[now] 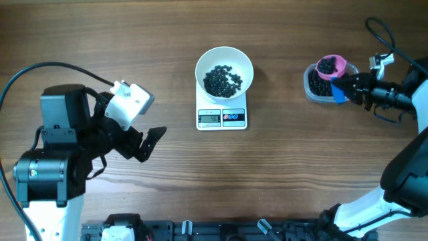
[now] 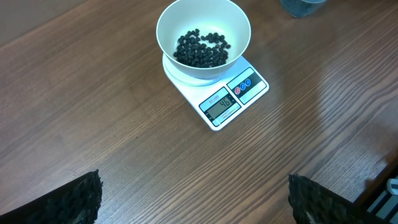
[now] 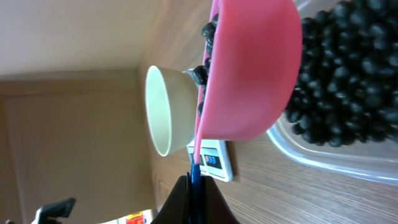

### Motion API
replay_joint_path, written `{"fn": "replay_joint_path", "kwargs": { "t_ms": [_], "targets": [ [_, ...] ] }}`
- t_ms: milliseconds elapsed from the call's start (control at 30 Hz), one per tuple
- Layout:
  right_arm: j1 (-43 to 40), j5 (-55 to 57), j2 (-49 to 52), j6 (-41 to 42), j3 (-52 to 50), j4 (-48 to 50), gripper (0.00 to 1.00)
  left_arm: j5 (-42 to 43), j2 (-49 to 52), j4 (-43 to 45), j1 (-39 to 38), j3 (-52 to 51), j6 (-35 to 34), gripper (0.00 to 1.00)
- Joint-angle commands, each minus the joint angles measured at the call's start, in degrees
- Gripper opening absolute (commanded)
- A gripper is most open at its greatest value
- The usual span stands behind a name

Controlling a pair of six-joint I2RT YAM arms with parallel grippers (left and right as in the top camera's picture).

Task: Scoop item into bowl and weigh 150g on scale
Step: 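Lift the filled scoop and carry it left over the bowl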

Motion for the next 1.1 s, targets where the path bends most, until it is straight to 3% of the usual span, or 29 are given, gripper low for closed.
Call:
{"fn": "replay_joint_path", "kwargs": {
  "t_ms": [0, 100, 333, 567, 767, 1067],
  "targets": [
    [1.9, -6.5, 0.8, 0.0, -0.2, 0.8, 0.04, 1.3, 0.1, 0.1, 0.4, 1.0, 1.1, 1.0],
    [4.2, -8.5, 0.2, 0.8, 0.1, 2.8, 0.04, 1.3, 0.1, 0.1, 0.4, 1.0, 1.1, 1.0],
    [12.2, -8.8, -2.9, 12.8, 0.3, 13.6, 0.04, 1.3, 0.1, 0.1, 0.4, 1.0, 1.1, 1.0],
    [21.9, -8.7, -4.2, 18.9, 0.3, 22.8, 0.04, 1.3, 0.1, 0.1, 0.4, 1.0, 1.1, 1.0],
    [29.3, -6.0, -4.2, 19.1, 0.3, 30.0, 0.04, 1.3, 0.1, 0.1, 0.4, 1.0, 1.1, 1.0],
    [38.5, 14.4, -7.8, 12.5, 0.3, 30.8, 0.04, 1.3, 0.1, 0.1, 0.4, 1.0, 1.1, 1.0]
  ]
}}
